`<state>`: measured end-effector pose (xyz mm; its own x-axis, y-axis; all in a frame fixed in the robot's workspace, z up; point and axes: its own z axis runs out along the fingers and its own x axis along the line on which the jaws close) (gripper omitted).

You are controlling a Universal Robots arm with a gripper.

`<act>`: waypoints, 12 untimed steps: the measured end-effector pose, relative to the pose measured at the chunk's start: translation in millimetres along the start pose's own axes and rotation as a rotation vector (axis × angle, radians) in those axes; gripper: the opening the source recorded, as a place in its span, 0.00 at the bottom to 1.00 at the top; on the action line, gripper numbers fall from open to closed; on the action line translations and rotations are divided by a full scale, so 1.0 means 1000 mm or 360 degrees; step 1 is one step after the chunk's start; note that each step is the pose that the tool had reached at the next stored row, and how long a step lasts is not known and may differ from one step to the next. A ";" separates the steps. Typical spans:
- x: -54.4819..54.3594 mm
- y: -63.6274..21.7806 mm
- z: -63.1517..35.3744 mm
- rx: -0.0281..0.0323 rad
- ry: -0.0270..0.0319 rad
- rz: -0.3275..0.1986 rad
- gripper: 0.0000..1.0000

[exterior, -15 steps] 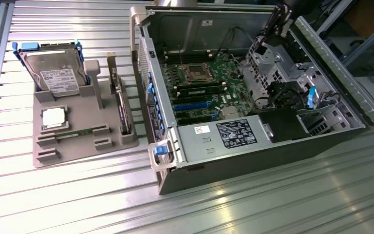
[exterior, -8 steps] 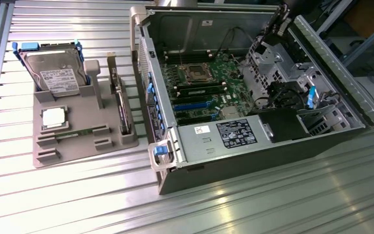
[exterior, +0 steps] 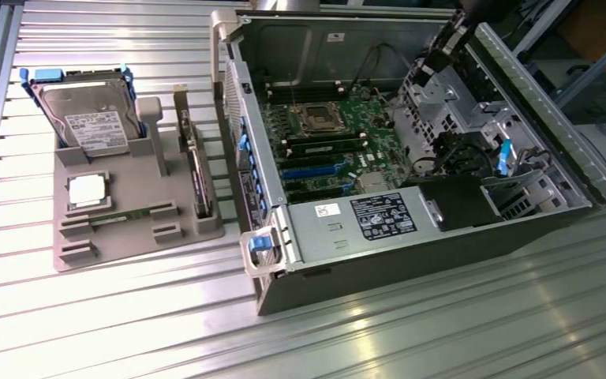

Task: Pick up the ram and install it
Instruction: 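Press down the ram until it locks into place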

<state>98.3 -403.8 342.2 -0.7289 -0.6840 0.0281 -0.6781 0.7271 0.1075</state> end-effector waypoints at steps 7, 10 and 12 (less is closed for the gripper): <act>0.000 0.0000 0.0002 -0.00103 -0.00394 0.0365 0.11; 0.000 0.0000 0.0002 -0.00140 -0.00534 0.0494 0.11; 0.000 0.0000 0.0002 -0.00163 -0.00623 0.0577 0.11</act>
<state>98.3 -403.8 342.0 -0.9249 -0.3791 0.0281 -0.3743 0.9211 0.1075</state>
